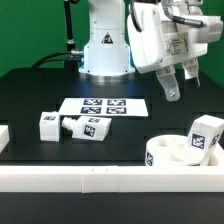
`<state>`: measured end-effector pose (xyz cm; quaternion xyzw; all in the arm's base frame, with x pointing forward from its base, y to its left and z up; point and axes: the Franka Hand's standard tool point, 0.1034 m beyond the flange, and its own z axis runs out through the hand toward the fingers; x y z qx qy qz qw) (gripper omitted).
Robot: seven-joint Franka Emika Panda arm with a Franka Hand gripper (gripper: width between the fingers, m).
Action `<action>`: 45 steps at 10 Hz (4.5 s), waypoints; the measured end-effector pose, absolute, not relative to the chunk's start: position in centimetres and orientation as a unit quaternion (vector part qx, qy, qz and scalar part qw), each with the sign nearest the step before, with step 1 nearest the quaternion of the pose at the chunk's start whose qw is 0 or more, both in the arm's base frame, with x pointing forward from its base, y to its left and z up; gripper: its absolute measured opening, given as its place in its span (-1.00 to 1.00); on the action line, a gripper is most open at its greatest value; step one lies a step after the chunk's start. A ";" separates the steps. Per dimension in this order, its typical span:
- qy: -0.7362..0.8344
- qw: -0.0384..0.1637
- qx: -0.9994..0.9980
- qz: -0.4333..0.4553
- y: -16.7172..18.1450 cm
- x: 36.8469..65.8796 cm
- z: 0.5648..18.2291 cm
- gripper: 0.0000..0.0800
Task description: Assemble stool
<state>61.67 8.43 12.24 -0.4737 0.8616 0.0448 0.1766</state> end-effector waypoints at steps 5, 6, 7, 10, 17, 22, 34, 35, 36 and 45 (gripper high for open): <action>0.844 0.172 -0.507 0.036 7.6 61.1 11.8 0.62; 0.832 0.168 -0.527 0.030 6.6 60.5 11.6 0.62; 0.827 0.162 -0.538 0.025 5.2 59.6 11.4 0.62; 0.816 0.150 -0.558 0.021 4.0 58.3 10.7 0.62; 0.493 0.101 -0.864 -0.026 4.5 58.7 10.7 0.62; 0.261 0.090 -0.960 -0.051 4.2 58.8 10.6 0.62; -0.521 -0.055 -0.849 -0.070 -1.9 56.7 8.3 0.62; -0.551 -0.059 -0.830 -0.063 -2.4 55.6 7.6 0.62; -0.580 -0.060 -0.810 -0.053 -2.7 55.0 7.2 0.62; -0.580 -0.109 -0.807 -0.027 -2.3 54.6 6.0 0.62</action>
Offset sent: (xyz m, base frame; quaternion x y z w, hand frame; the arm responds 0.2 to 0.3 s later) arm 0.0000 0.0000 0.0000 0.0000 0.0000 0.0000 1.0000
